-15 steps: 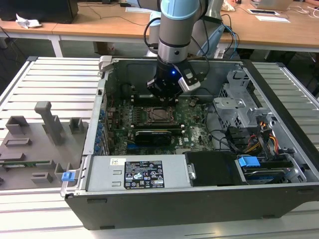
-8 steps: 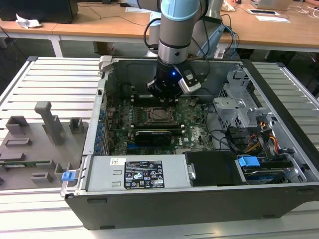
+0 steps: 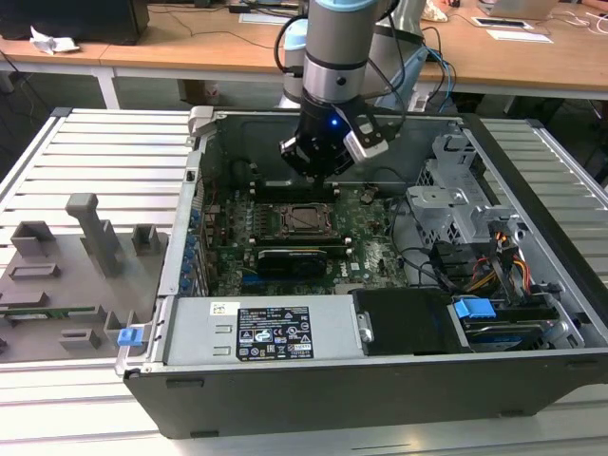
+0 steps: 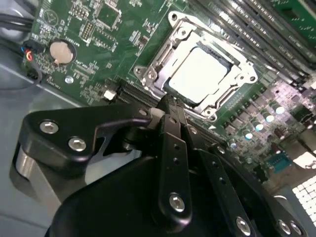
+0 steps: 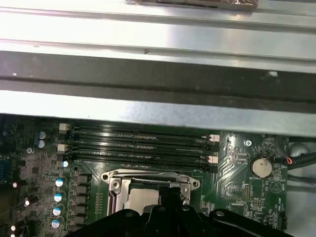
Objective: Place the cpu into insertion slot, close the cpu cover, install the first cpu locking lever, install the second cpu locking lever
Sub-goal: 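Install the second cpu locking lever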
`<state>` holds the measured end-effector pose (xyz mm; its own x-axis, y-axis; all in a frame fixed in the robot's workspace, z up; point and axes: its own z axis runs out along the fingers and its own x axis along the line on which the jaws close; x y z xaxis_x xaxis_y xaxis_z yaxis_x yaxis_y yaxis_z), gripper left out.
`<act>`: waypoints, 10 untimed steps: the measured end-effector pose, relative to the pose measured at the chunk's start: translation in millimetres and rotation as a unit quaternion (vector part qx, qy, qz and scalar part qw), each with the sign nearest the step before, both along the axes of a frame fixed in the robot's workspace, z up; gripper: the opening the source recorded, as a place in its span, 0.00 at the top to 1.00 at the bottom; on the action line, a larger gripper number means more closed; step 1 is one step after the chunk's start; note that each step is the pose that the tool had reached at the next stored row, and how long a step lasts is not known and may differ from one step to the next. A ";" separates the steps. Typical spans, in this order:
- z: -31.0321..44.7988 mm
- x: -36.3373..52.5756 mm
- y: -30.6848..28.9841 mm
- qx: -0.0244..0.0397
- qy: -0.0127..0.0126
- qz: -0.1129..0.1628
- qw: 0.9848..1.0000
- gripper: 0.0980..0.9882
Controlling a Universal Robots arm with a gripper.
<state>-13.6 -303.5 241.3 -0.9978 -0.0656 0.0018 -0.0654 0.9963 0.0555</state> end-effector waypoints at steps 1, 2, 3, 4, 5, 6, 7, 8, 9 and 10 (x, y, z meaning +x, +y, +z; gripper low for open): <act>-0.1 0.0 -4.9 0.000 0.000 0.000 1.000 0.99; -0.2 0.0 -7.5 0.000 0.000 0.000 1.000 0.99; -0.2 0.0 -9.1 0.000 0.000 0.000 1.000 0.99; -0.4 0.0 -12.1 0.000 0.000 0.000 1.000 0.99; -0.5 0.0 -14.1 0.000 0.000 0.000 1.000 0.99; -0.6 0.0 -16.0 0.000 0.000 0.000 1.000 0.99; -0.7 0.0 -19.4 0.000 0.000 0.000 1.000 0.99; -0.8 0.0 -22.6 0.001 0.000 0.000 1.000 0.99; -1.0 0.0 -27.5 0.002 0.000 0.000 1.000 0.99; -1.1 0.0 -30.4 0.003 0.000 0.000 1.000 0.99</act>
<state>-13.6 -333.9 240.2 -0.9979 -0.0654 0.0014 -0.0652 0.9960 0.0617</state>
